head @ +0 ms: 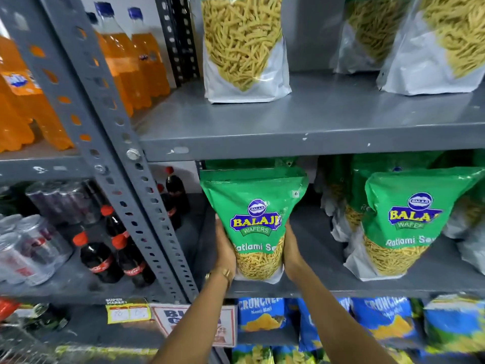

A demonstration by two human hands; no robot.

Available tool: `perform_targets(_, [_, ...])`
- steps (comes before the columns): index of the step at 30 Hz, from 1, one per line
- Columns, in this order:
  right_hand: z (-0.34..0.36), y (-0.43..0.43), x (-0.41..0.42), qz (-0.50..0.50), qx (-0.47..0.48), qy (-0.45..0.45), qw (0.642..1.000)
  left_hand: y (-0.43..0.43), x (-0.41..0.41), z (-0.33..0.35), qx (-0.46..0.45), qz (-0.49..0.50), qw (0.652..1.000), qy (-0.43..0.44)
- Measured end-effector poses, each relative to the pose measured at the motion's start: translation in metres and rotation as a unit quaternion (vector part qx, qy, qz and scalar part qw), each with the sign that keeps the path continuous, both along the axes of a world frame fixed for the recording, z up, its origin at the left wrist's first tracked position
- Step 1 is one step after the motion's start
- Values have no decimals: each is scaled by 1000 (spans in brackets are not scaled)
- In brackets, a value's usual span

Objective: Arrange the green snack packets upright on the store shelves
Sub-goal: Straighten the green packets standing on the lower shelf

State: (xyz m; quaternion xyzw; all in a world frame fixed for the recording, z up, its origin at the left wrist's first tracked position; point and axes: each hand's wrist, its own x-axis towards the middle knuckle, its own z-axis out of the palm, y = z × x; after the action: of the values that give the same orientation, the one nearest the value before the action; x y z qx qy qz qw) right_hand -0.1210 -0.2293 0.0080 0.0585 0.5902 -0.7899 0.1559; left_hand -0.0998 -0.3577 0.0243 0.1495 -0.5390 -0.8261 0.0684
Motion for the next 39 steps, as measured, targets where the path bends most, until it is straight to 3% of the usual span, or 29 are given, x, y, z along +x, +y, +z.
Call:
perform_targets(12, [-17,1,-10,-33,-66,-28,997,0,-9,-23,64,-60,996,-24])
perform_targets(25, [-12,-1,-8,-65,-18,14,998,1,-7,-15,90,-29,995,-24])
perform_targets(29, [-11,-1,-7,-100,59,6,993,2,0,-6,76,-15,997,-16])
perform_targets(32, [-5,4,8,-150,128,10,980,1,12,-1,55,39,998,2])
perform_targets(34, [5,8,26,-193,111,17,975,11,28,-4,31,103,994,6])
perform_targets(37, [0,25,60,-224,81,58,969,45,70,-8,-120,168,974,95])
perform_targets(39, [-6,43,81,-238,84,86,964,72,95,-16,-243,153,940,184])
